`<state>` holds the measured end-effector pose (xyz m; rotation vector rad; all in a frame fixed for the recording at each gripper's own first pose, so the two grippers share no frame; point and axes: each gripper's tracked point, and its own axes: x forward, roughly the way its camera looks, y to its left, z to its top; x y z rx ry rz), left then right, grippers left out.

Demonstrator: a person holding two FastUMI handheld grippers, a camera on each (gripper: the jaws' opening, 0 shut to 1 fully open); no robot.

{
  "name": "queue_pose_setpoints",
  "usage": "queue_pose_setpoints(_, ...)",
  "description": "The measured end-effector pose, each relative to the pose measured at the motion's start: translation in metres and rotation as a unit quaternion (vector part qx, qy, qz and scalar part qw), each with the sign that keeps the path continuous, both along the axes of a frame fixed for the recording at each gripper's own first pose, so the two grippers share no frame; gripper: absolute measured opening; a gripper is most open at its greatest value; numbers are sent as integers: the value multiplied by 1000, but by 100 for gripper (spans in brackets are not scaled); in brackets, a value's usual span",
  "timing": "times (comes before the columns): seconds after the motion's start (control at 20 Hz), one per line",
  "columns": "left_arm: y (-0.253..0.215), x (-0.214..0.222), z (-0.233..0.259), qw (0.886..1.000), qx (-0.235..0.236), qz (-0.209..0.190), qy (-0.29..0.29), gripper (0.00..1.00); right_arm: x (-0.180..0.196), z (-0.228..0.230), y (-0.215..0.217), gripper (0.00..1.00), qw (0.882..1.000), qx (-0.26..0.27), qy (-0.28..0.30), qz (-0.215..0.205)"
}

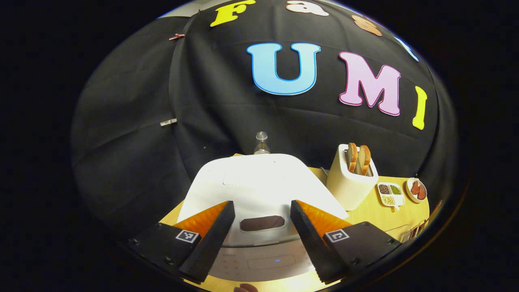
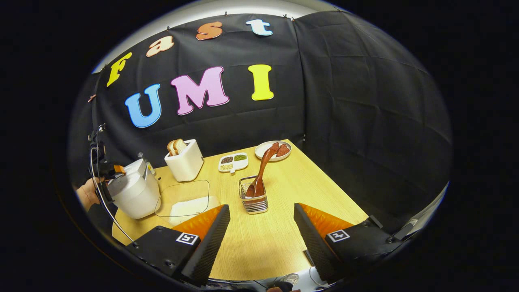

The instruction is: Close the left gripper, press the button to open the rice cooker; take a wooden spoon from the chopstick holder with the right hand, scoop a spoonful of rice and pour it into the rice cooker, then put the wooden spoon back into the chopstick holder.

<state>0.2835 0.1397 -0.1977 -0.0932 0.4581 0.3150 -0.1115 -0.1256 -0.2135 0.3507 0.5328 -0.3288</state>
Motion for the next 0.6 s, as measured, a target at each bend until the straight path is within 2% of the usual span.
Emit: queue_pose_setpoints(0.6, -5, -12, -18, 1000, 6, -13, 4, 99, -4, -1, 6, 99, 1000, 10, 0, 8)
